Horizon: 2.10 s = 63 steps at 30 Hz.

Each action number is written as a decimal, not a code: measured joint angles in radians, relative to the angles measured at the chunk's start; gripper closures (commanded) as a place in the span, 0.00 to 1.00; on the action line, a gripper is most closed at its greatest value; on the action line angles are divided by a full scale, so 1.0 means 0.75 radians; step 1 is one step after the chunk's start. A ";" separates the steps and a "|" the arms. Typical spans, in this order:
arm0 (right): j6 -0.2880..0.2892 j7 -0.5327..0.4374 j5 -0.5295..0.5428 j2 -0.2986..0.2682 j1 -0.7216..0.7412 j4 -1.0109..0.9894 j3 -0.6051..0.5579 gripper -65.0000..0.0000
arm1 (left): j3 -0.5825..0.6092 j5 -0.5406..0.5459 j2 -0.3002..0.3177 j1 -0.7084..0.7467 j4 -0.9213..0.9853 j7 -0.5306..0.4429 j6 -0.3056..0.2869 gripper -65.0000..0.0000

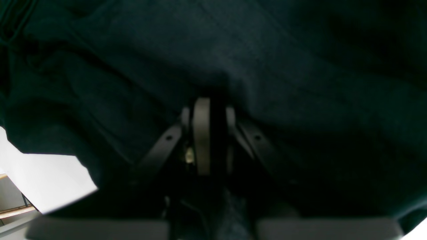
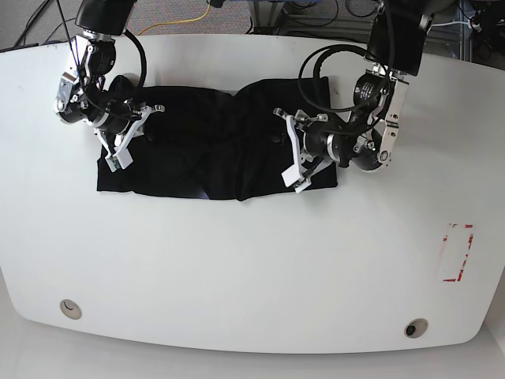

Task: Layout the t-shirt on the table in an organized manner, then fold the t-shirt properly
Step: 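Grasp the folded shirt's edge with the left gripper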

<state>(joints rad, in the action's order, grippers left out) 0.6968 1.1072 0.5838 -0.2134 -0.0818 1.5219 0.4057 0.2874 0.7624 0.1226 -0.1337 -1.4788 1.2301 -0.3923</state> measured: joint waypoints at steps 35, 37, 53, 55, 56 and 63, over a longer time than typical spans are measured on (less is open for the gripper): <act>0.001 0.002 0.000 0.000 0.001 0.000 0.000 0.90 | 0.157 0.125 -0.187 -0.197 0.026 0.001 -0.002 0.94; 0.001 0.003 0.001 0.000 0.001 0.000 0.000 0.90 | 0.158 0.132 -0.127 -0.190 -0.014 -0.003 -0.004 0.94; 0.000 0.004 -0.001 0.000 0.003 0.000 -0.001 0.90 | -0.126 0.110 0.179 0.016 -0.207 -0.001 -0.006 0.94; 0.000 0.004 -0.001 0.000 0.003 0.000 0.000 0.90 | -0.143 0.083 0.185 0.030 -0.203 -0.001 -0.006 0.94; 0.001 0.004 -0.001 0.000 0.003 0.000 0.000 0.90 | -0.145 0.070 0.186 0.037 -0.201 -0.001 -0.005 0.94; 0.001 0.004 0.000 0.000 0.003 0.000 0.000 0.90 | -0.132 -0.036 0.173 0.071 -0.158 -0.002 -0.051 0.94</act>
<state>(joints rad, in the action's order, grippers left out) 0.6971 1.1103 0.5838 -0.2134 -0.0795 1.5219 0.4057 0.1883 0.7353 0.2527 -0.0807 -1.5970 1.2289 -0.4305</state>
